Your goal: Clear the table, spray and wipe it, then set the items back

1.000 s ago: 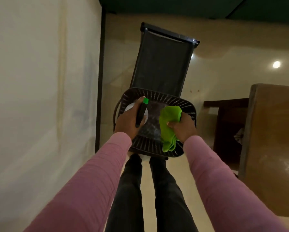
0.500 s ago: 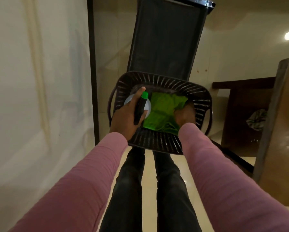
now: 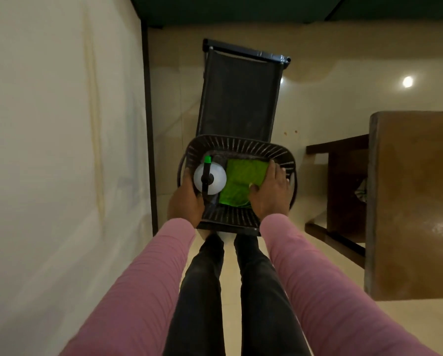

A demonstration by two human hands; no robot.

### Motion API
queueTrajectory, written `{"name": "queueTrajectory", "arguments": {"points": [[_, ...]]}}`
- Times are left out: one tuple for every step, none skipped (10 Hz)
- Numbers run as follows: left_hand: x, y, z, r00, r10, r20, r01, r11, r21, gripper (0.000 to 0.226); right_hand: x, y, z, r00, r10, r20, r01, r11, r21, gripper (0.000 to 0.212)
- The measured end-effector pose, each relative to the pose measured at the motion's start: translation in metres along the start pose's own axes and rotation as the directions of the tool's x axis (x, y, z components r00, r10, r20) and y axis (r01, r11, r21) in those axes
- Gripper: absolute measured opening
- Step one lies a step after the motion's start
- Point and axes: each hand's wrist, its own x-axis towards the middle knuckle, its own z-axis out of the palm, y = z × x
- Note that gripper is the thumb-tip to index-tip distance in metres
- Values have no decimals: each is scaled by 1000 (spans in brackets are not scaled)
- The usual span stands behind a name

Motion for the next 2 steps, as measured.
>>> {"name": "queueTrajectory", "arguments": {"points": [[-37, 5, -13, 996, -90, 8, 87, 978, 189, 26, -37, -2, -25, 992, -122, 19, 123, 990, -73, 75], [-77, 23, -27, 998, -64, 10, 58, 951, 303, 24, -76, -5, -51, 982, -189, 5, 188, 971, -146, 74]]}}
